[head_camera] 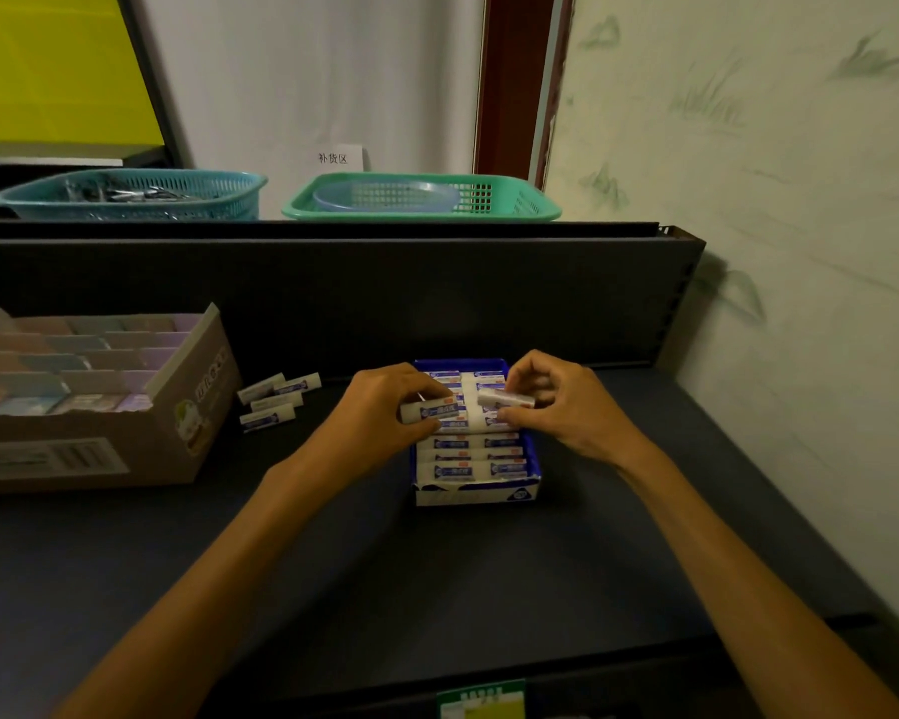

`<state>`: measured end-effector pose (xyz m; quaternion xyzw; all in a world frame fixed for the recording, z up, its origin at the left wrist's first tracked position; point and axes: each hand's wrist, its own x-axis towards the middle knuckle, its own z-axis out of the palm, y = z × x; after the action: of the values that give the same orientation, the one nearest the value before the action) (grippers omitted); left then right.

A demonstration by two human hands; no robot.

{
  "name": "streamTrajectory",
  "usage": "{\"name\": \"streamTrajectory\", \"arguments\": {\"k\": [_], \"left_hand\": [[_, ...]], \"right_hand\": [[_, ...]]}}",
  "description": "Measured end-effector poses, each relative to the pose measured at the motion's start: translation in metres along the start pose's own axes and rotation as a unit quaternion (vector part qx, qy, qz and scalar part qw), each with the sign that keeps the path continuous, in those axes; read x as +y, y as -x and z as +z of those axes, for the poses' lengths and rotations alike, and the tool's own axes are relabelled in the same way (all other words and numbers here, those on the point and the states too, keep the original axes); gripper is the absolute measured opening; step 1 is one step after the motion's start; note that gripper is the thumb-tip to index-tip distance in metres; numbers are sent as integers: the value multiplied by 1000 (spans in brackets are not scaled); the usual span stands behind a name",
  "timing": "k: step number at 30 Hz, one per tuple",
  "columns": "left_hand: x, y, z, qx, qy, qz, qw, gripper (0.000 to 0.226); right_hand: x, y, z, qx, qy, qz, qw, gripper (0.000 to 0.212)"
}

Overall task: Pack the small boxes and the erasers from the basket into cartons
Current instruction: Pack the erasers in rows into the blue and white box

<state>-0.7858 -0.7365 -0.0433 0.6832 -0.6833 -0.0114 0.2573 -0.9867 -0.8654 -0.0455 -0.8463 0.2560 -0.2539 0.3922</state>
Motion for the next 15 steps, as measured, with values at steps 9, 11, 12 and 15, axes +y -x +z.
{"name": "streamTrajectory", "arguments": {"k": [9,11,12,15], "left_hand": [[1,-2,2,2,-13,-10,1000,39],[3,-2,3,-2,-10,-18,1000,38],[4,-2,3,-4,-11,-19,1000,38],[7,-2,4,-5,-25,-15,1000,37]], "right_hand": [[-1,0,1,-9,78,-33,996,28],[0,0,1,-1,101,-51,994,28],[1,-1,1,0,116,-64,991,28],[4,-3,-1,-9,172,-98,980,30]]}}
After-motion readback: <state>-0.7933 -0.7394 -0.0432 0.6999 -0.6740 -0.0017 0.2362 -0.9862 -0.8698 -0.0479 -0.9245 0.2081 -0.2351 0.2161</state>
